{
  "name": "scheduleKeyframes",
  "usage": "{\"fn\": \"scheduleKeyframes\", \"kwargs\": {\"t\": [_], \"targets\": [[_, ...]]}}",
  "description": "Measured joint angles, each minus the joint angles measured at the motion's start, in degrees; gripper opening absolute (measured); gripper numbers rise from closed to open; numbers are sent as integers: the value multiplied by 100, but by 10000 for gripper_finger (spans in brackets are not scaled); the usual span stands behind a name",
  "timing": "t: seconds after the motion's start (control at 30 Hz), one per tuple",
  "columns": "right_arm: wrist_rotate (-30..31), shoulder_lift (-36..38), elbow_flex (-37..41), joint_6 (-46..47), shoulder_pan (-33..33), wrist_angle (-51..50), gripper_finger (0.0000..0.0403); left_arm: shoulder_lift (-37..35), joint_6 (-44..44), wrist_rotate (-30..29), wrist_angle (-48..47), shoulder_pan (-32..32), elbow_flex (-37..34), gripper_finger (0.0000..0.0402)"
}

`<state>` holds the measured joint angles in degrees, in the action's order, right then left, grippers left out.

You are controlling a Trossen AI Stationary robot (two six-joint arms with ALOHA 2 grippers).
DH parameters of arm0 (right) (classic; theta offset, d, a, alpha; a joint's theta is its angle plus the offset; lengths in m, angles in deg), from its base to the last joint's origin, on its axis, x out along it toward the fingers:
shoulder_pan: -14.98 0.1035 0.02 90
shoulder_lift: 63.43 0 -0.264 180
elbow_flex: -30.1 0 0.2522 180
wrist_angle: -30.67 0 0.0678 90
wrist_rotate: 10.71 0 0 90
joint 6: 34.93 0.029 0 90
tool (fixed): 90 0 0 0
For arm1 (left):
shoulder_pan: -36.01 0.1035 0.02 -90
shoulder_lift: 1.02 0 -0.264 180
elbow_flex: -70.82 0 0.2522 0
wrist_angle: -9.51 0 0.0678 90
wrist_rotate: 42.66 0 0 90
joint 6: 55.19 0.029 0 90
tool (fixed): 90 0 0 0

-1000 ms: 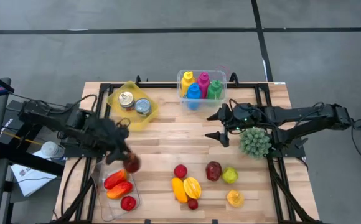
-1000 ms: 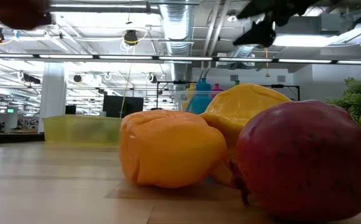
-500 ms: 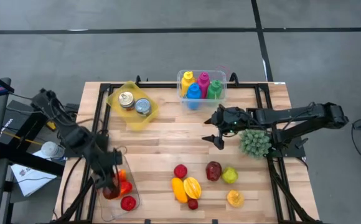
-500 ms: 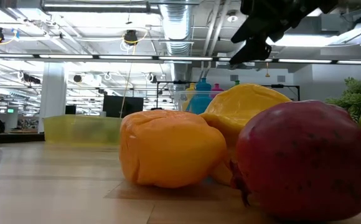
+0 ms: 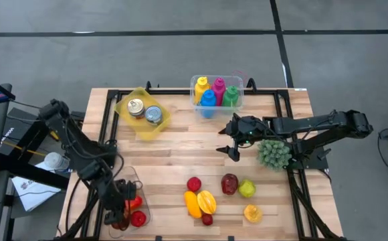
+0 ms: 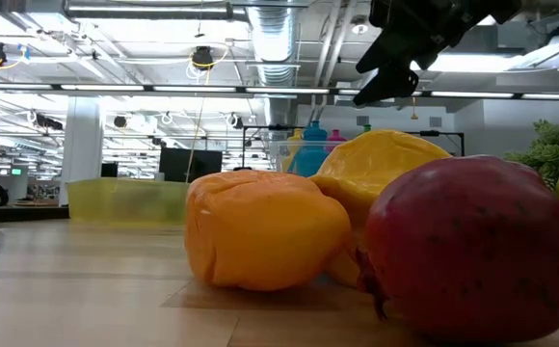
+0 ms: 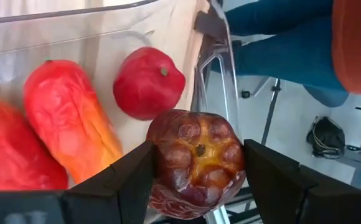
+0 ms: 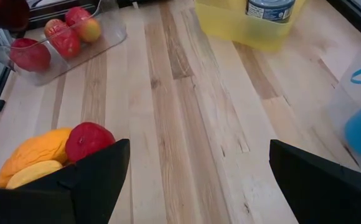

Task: Pick & Place Food Item
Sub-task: Put the right red apple into the transparent bin

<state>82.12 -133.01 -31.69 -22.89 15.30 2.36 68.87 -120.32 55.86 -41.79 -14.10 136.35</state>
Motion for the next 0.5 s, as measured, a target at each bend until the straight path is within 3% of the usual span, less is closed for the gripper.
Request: {"fn": "scheduleKeyframes", "kwargs": {"t": [0.5], "targets": [[-2,2,0,0,2,-4,372,417,334,-18,30,-83,-1,225]]}}
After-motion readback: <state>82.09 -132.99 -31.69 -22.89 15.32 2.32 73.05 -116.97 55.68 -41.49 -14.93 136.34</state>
